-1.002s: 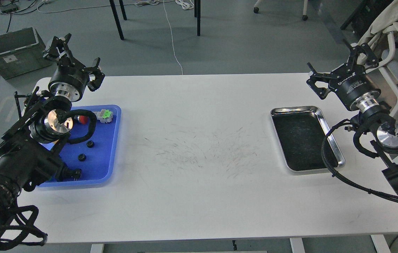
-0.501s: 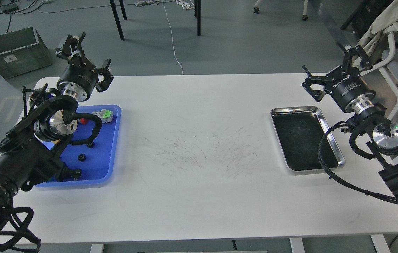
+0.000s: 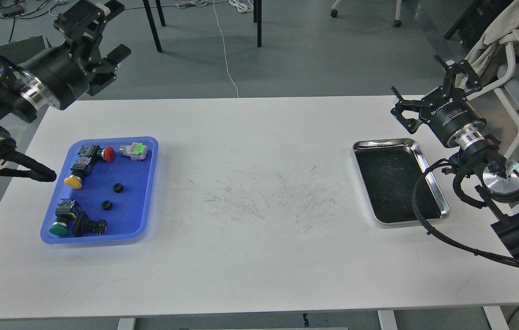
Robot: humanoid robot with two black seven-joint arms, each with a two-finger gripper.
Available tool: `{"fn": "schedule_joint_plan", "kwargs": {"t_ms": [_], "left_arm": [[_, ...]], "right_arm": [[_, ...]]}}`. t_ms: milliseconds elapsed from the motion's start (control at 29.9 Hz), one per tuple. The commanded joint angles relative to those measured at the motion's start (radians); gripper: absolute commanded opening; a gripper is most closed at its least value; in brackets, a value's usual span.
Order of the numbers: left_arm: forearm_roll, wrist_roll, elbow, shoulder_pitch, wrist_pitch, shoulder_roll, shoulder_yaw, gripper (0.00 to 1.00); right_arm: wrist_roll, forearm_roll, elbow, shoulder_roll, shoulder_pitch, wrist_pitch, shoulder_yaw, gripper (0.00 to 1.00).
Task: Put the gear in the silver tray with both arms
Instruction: 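Raise the left gripper and bring it over the blue tray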
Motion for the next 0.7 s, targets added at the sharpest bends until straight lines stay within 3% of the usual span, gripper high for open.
{"fn": "schedule_joint_plan", "kwargs": {"t_ms": [0, 67, 167, 368, 535, 668], "left_arm": [[0.219, -0.009, -0.061, -0.002, -0.016, 0.109, 0.002, 0.99], [0.318, -0.020, -0.093, 0.007, -0.056, 0.172, 0.005, 0.99], [0.414, -0.084, -0.134, 0.019, -0.103, 0.253, 0.014, 0.99], [0.589, -0.247, -0.122, 0.039, -0.180, 0.393, 0.172, 0.99], [0.789, -0.271, -0.024, 0.049, -0.124, 0.353, 0.278, 0.99], [0.878, -0.271, 0.097, 0.049, 0.023, 0.257, 0.388, 0.99]], "right_arm": [[0.000, 0.000, 0.003, -0.008, 0.005, 0.000, -0.017, 0.99], [0.000, 0.000, 0.002, -0.011, 0.007, -0.003, -0.016, 0.99], [0.000, 0.000, 0.002, -0.012, 0.007, -0.003, -0.017, 0.99], [0.000, -0.001, 0.000, -0.012, 0.010, -0.005, -0.020, 0.99], [0.000, -0.001, -0.004, -0.014, 0.013, -0.005, -0.025, 0.99], [0.000, -0.001, -0.008, -0.014, 0.016, -0.005, -0.025, 0.99]]}}
